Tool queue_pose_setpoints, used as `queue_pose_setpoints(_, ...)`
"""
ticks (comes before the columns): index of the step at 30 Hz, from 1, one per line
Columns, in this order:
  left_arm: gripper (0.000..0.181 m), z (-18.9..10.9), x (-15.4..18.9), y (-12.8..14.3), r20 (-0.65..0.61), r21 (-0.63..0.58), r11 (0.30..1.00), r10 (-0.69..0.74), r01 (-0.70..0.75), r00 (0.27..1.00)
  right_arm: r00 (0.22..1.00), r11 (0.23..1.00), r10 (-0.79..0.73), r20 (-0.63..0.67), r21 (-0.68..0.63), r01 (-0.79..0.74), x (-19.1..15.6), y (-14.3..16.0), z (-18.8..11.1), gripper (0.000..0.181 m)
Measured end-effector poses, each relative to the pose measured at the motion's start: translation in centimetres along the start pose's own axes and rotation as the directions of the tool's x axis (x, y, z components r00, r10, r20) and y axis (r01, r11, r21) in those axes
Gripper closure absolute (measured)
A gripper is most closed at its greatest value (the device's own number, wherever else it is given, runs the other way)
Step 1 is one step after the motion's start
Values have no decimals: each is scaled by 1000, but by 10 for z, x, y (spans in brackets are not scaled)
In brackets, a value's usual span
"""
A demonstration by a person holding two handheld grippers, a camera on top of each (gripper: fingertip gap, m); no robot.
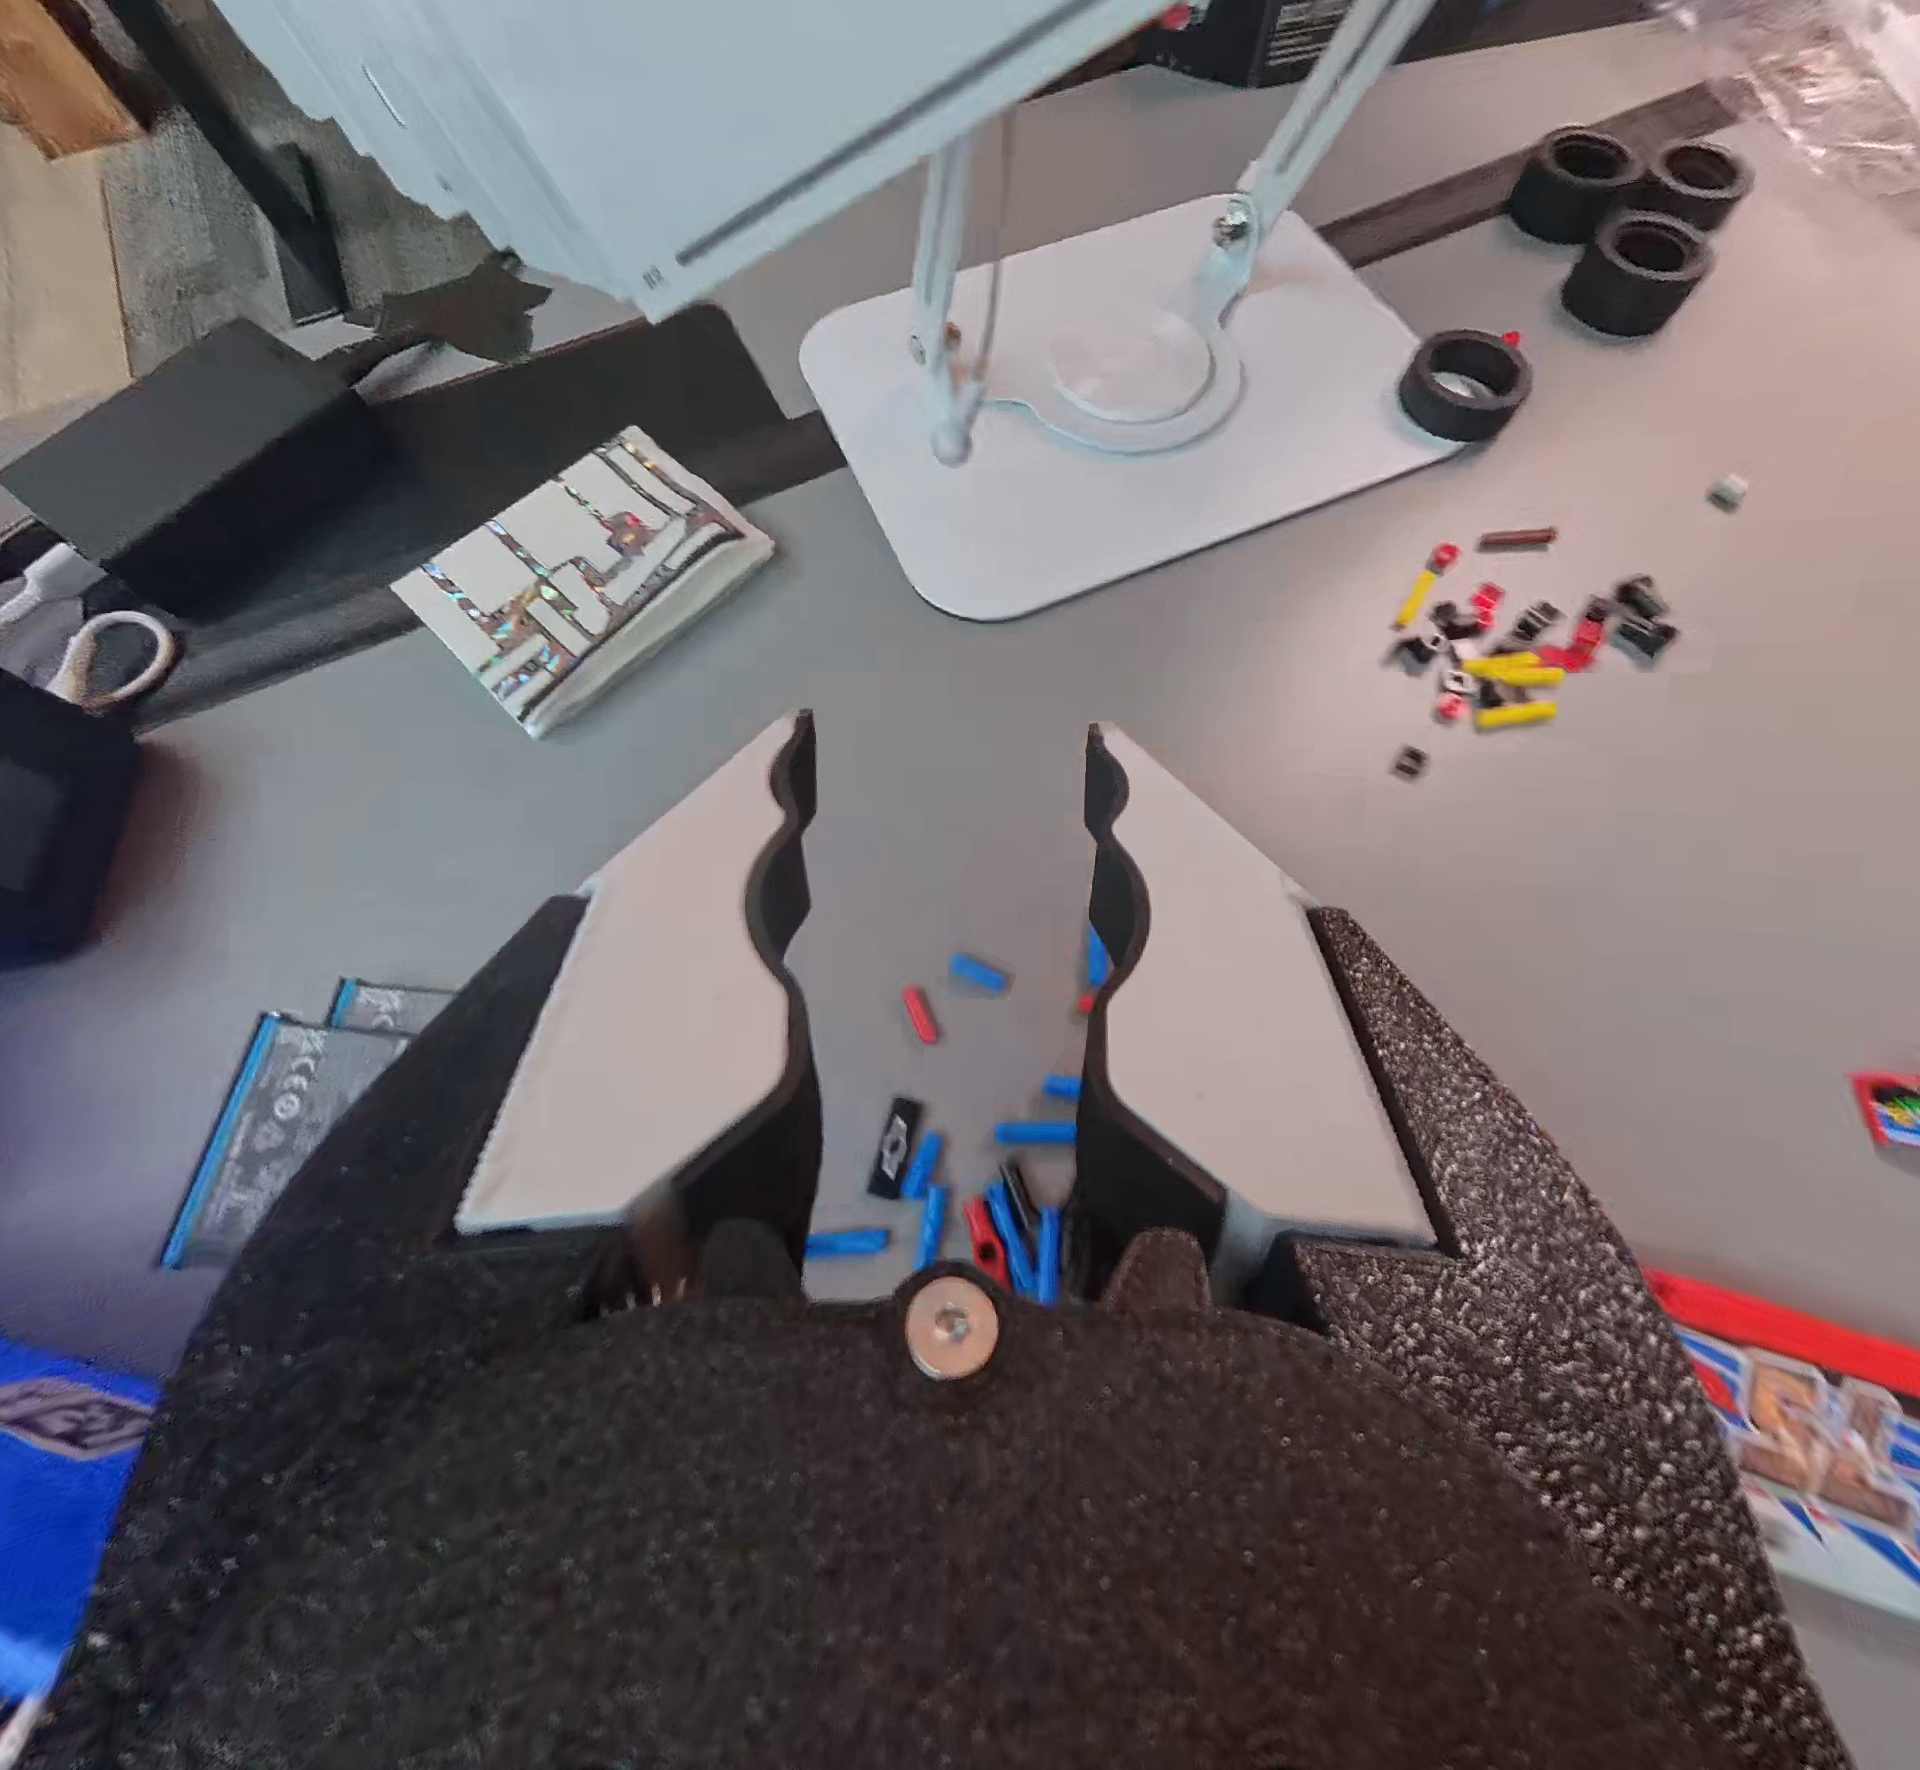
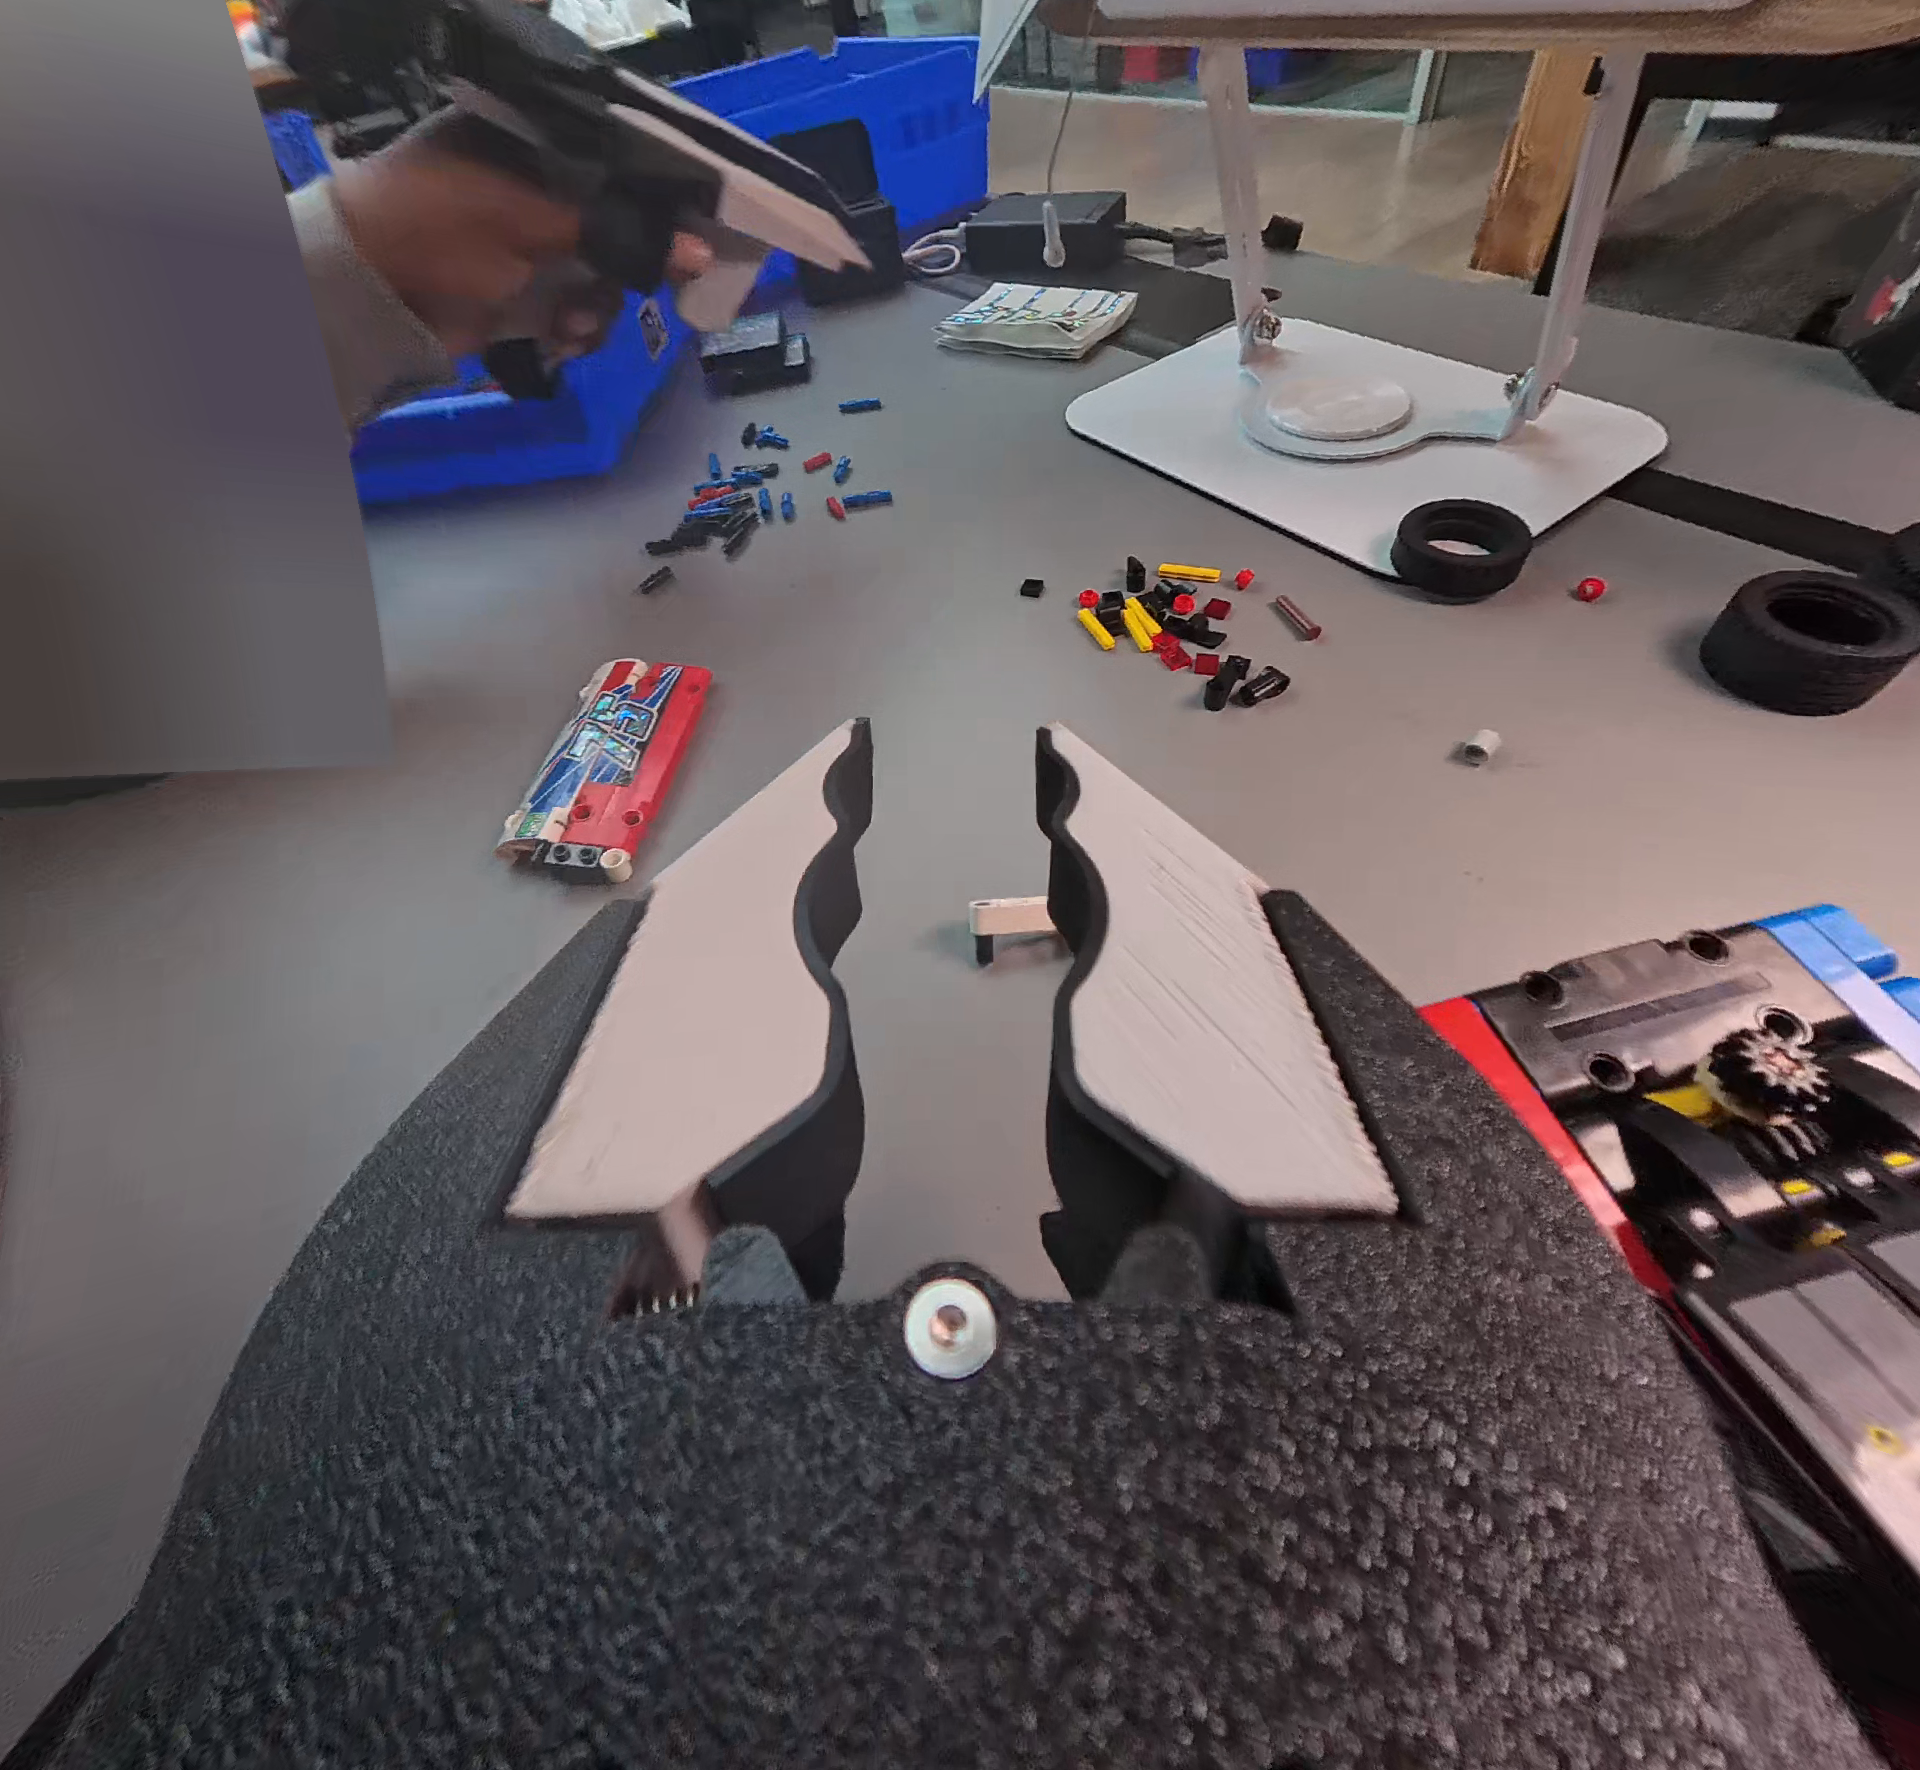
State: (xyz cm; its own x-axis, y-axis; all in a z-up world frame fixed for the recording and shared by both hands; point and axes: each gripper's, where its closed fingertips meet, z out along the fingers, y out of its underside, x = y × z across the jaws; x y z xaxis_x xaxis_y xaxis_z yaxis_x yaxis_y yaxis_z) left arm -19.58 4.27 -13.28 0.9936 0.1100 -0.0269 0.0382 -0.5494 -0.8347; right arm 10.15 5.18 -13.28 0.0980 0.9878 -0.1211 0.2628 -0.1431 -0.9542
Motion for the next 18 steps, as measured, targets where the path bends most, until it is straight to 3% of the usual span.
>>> queue_pose_setpoints(5, 112, 74, -72, 9, 187, -251, 966, -16, 63, 982, 994, 999, 32, 106, 27, -35, -16, 3, -12, 150)
queue_pose_setpoints(9, 125, 112, -100, 16, 224, -391, 920, 114, -18, 968, 988, 997, 51, 147, 41, -58, -22, 3, -24, 153)
queue_pose_setpoints(10, 128, 117, -102, 13, 212, -384, 922, 127, -37, 969, 987, 998, 52, 153, 33, -57, -22, 5, -25, 153)
queue_pose_setpoints(11, 145, 120, -102, 8, 202, -364, 930, 126, -45, 971, 986, 998, 55, 157, 33, -61, -23, 6, -27, 153)
queue_pose_setpoints(15, 181, 111, -103, 4, 191, -388, 922, 89, -8, 978, 980, 996, 79, 181, 29, -85, -23, 8, -32, 153)
queue_pose_setpoints(18, 181, 103, -104, 3, 202, -393, 919, 64, 21, 977, 978, 995, 86, 190, 29, -93, -24, 8, -34, 154)
